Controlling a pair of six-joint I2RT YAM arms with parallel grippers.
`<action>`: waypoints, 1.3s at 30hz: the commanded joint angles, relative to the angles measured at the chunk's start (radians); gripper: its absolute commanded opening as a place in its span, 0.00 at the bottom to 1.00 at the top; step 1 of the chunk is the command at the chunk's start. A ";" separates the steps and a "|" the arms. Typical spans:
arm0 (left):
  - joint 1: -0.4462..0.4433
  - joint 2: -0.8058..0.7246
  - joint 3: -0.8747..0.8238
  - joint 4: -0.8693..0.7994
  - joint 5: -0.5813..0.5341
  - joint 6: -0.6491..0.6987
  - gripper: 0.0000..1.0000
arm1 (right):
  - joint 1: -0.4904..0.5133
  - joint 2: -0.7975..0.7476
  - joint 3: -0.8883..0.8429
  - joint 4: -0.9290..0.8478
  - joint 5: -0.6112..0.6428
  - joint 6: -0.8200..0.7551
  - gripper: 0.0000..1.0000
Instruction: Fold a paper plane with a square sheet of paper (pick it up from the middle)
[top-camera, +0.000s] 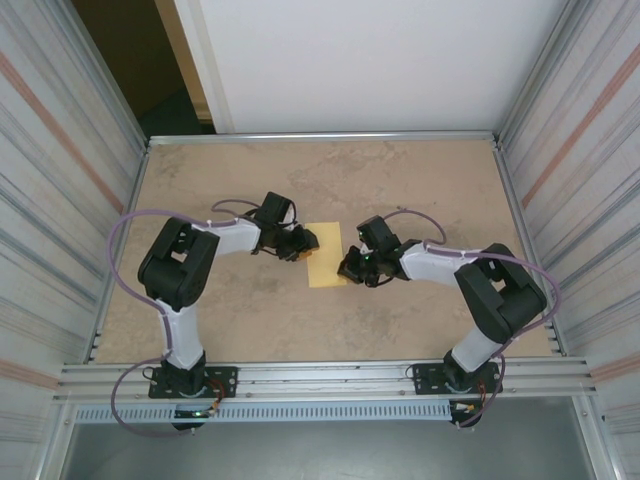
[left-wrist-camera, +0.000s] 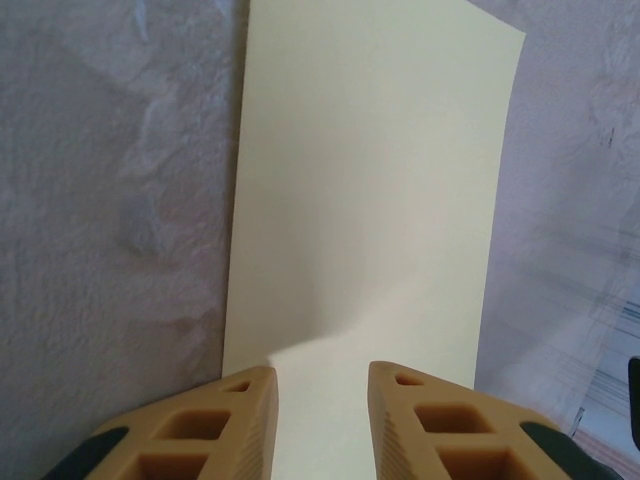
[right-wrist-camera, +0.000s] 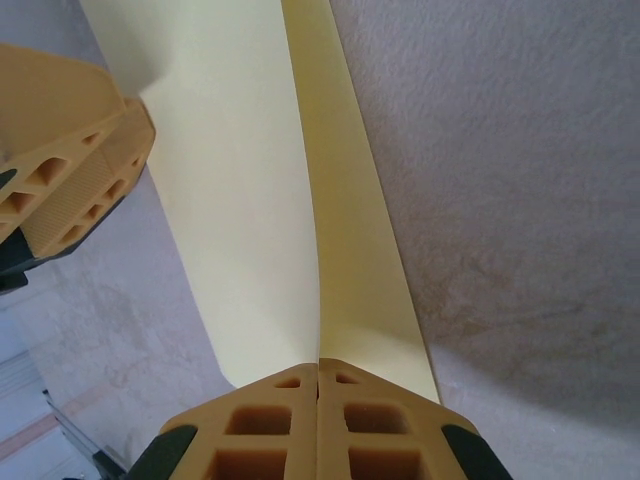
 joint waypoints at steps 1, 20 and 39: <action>0.006 -0.066 -0.001 0.035 0.019 0.056 0.32 | -0.007 -0.055 -0.029 -0.047 -0.005 0.002 0.00; -0.009 0.076 0.069 -0.059 0.024 0.082 0.26 | -0.014 -0.052 0.005 0.002 -0.072 -0.028 0.01; -0.009 0.078 0.051 -0.049 0.015 0.078 0.21 | 0.015 0.148 0.155 0.050 -0.070 -0.023 0.01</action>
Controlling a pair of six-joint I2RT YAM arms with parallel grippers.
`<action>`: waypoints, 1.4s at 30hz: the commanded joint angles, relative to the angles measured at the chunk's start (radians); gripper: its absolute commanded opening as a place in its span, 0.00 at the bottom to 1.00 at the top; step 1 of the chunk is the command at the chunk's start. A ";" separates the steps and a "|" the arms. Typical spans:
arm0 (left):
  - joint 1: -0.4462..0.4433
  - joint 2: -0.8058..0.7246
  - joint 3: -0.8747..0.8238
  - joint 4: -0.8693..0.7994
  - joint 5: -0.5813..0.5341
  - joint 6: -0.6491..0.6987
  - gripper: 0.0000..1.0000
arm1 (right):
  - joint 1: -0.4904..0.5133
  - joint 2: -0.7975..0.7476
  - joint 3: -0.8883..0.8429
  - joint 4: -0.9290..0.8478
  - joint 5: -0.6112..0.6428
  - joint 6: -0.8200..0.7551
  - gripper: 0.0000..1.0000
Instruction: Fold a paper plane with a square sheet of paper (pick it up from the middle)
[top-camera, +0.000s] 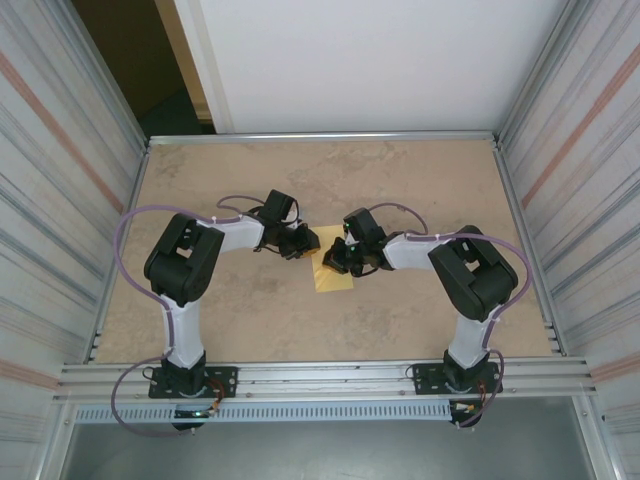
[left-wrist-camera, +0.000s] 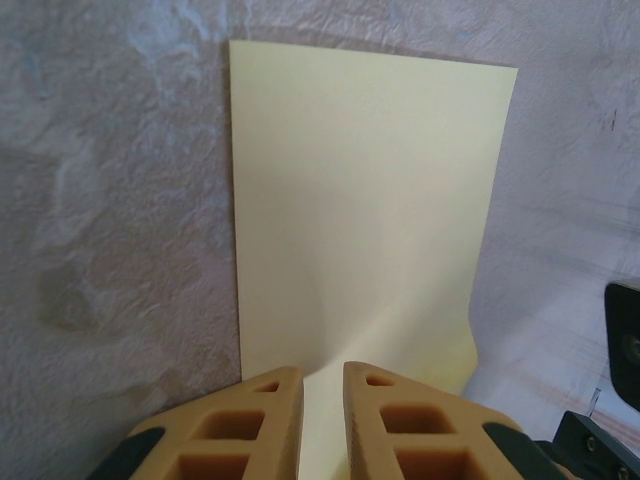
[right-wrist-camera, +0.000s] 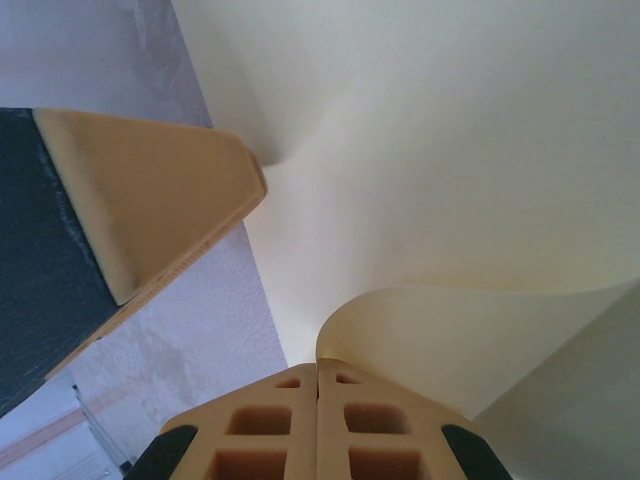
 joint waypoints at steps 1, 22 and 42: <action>-0.005 0.025 -0.014 -0.045 -0.017 0.011 0.20 | 0.006 0.016 0.022 0.009 0.011 0.005 0.00; -0.006 0.024 -0.020 -0.044 -0.016 0.011 0.19 | 0.005 0.029 0.018 0.019 0.026 0.006 0.00; -0.005 0.022 -0.020 -0.045 -0.011 0.015 0.19 | 0.008 0.047 0.019 0.005 0.015 -0.002 0.01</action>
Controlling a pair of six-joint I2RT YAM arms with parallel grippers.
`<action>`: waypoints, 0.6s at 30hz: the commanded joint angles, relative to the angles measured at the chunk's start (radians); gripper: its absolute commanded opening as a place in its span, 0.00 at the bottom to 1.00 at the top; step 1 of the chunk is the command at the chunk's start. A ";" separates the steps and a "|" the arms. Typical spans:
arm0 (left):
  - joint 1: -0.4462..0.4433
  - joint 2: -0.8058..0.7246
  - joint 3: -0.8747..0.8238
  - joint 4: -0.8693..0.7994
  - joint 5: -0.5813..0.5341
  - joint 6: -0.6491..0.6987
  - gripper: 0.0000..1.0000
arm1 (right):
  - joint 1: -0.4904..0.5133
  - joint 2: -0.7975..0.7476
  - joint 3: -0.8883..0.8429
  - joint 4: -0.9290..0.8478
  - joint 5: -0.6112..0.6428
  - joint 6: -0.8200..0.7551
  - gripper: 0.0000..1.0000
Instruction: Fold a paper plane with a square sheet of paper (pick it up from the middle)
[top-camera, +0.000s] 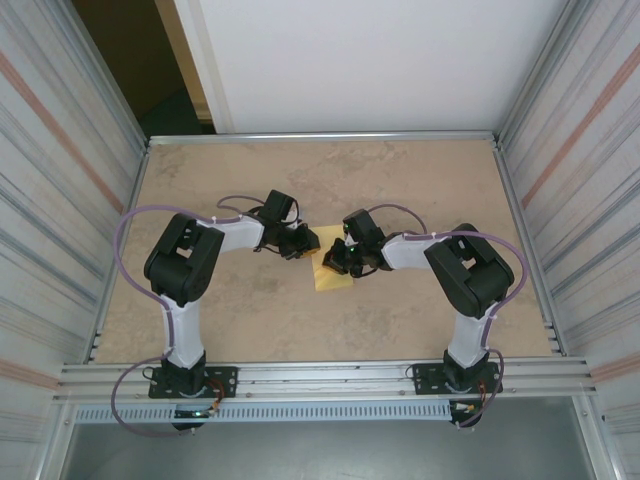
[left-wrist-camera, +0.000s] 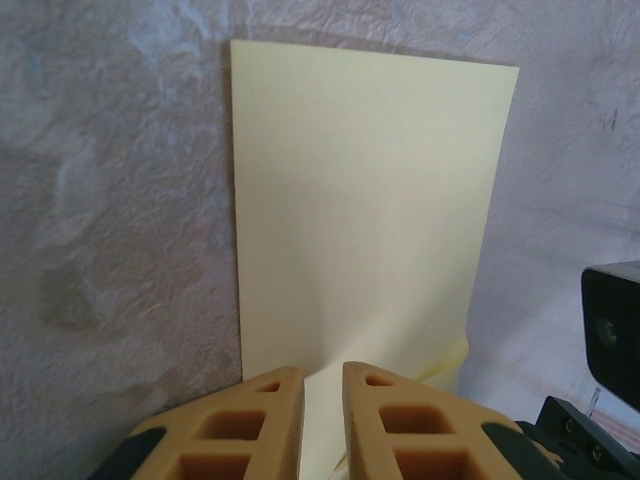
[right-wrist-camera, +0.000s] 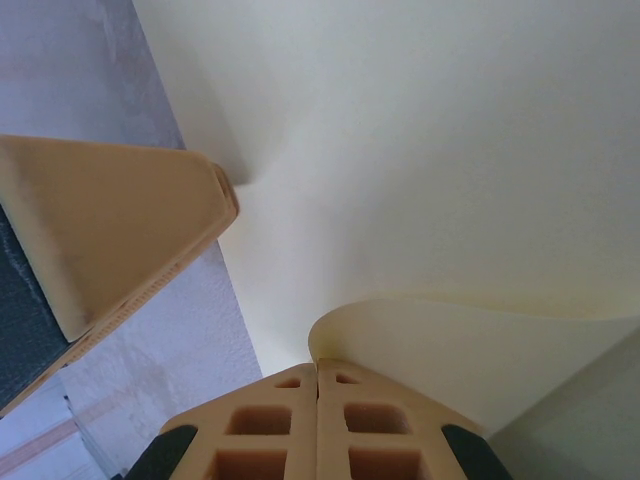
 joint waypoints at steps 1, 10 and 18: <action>-0.005 0.021 -0.017 -0.045 -0.011 0.016 0.19 | 0.008 0.024 0.018 -0.013 0.003 -0.006 0.01; -0.005 0.021 -0.015 -0.047 -0.010 0.016 0.19 | 0.008 0.025 0.029 -0.026 -0.008 -0.025 0.01; -0.006 0.024 -0.011 -0.049 -0.011 0.020 0.19 | 0.008 0.025 0.039 -0.046 -0.008 -0.043 0.02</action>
